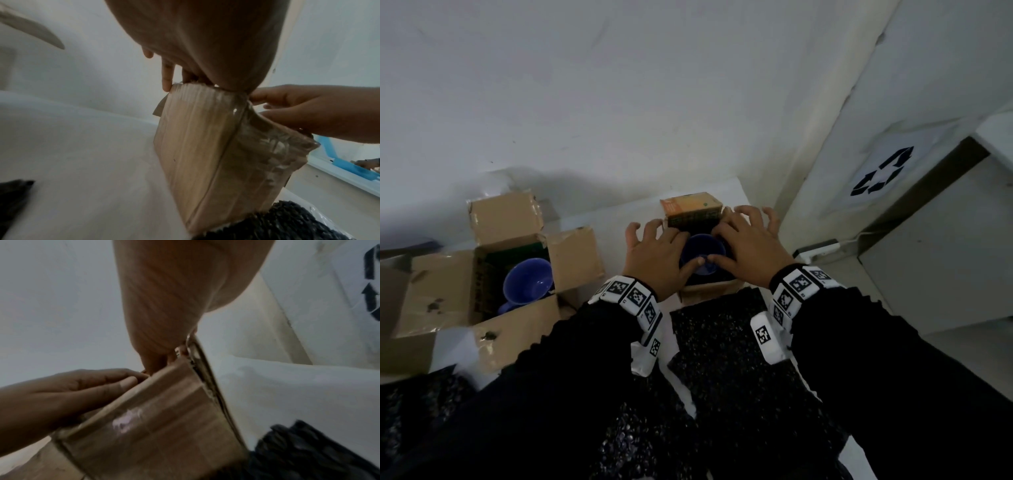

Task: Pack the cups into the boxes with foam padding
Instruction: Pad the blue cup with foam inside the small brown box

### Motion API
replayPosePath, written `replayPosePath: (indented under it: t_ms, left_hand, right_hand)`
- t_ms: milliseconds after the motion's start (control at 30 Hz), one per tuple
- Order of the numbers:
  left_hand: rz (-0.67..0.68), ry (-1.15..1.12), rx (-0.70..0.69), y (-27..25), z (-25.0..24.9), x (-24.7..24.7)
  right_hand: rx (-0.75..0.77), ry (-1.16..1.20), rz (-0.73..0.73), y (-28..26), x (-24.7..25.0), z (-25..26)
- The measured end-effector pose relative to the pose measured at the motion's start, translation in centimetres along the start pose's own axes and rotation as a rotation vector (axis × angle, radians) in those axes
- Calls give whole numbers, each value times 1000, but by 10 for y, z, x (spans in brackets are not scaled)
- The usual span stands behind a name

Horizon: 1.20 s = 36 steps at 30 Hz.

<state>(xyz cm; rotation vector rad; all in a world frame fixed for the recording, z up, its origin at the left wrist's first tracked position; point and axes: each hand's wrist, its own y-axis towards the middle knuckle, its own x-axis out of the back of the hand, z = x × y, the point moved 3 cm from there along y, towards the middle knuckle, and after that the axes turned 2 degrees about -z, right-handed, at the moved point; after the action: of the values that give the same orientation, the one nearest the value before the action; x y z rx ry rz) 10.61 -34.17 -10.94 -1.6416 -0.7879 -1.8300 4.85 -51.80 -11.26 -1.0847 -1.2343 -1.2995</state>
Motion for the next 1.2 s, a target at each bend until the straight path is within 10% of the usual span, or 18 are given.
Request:
replayPosePath:
  t_ms: [267,533,900,1200]
  left_hand:
    - [-200,-136,-86,-51,-21,5]
    - [-207,-245,-131,-117,-55,3]
    - [45,-248,-364,-123,-83,14]
    - [-14,-615,-144,-116,-73,65]
  right_hand:
    - [9,348,-344,-72,23,10]
    - [-241,108,234,-164,-35,34]
    - [-116,617,99,-171,13,52]
    - [-226,715,266,-170,36,33]
